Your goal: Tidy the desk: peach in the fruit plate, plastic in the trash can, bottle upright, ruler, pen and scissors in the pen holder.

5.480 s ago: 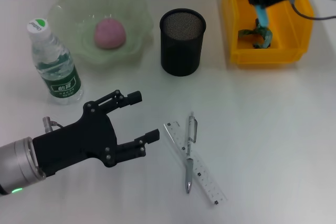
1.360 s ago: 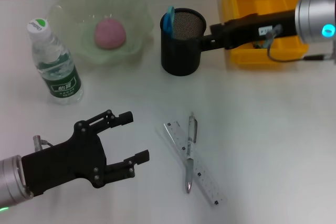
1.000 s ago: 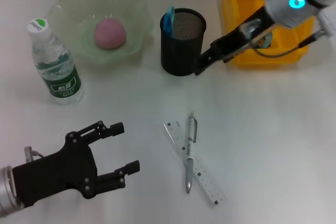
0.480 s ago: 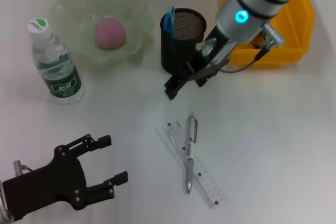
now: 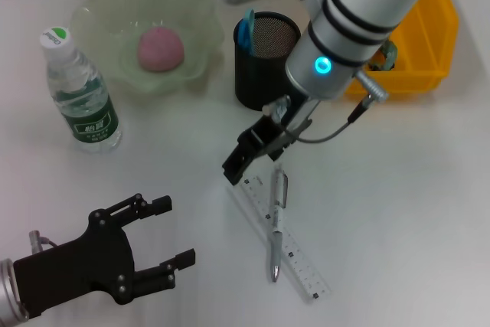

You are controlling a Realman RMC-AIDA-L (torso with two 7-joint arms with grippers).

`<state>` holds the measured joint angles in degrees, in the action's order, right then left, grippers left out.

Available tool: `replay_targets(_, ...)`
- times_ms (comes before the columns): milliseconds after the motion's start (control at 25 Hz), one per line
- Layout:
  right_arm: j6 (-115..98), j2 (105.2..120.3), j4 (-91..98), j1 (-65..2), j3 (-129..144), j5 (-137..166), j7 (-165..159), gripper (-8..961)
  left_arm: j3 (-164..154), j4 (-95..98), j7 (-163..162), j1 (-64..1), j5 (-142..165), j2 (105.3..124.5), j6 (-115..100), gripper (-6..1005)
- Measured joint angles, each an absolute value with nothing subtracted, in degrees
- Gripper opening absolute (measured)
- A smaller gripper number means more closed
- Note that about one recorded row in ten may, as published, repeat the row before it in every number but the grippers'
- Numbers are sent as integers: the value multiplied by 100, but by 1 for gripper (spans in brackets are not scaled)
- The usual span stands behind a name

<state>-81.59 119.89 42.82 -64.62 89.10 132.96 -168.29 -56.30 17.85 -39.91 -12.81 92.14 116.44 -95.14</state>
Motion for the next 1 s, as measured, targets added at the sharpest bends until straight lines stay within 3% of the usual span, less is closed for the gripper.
replay_targets(1000, -7431, 11988, 3843, -6429, 10041, 12665, -16818, 825, -5652, 1784, -3990, -1292, 9210, 11663, -9456, 802)
